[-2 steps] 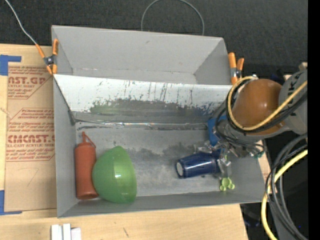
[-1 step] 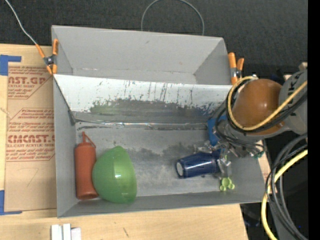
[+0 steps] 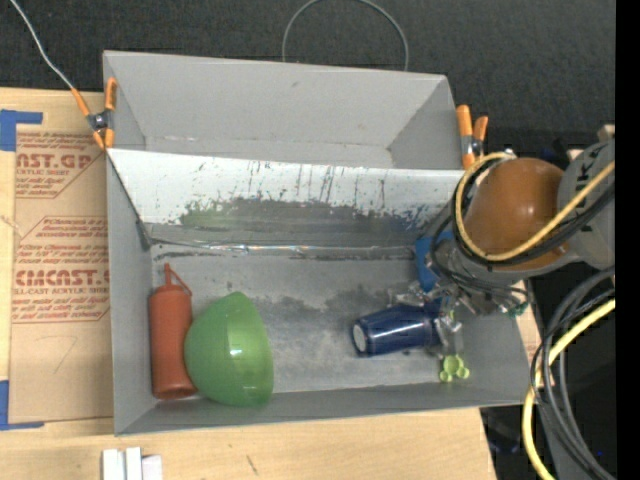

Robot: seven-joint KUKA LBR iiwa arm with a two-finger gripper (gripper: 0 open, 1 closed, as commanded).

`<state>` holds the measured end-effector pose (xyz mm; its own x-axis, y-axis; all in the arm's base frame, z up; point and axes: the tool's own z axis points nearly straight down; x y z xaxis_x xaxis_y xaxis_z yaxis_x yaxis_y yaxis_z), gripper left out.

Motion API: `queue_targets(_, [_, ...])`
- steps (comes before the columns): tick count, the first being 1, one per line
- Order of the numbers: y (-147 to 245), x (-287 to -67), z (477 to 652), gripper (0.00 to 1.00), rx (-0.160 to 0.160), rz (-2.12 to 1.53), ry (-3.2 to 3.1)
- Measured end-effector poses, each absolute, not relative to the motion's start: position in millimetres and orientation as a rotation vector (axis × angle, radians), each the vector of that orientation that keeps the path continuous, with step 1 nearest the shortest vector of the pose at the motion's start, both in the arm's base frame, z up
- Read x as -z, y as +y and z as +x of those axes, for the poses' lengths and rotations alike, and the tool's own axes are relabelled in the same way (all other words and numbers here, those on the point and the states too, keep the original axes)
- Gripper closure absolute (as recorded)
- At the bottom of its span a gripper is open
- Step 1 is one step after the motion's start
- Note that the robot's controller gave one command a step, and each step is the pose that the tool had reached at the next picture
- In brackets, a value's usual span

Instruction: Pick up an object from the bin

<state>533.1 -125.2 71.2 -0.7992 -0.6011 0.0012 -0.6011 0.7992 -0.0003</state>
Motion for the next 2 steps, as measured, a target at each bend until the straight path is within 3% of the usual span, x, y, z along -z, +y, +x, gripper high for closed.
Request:
queue_targets(1, [-108,-133,517.2,1.0,0.008,1.416,-2.799])
queue_targets(2, [-87,-69,501.8,1.0,0.002,1.228,-2.891])
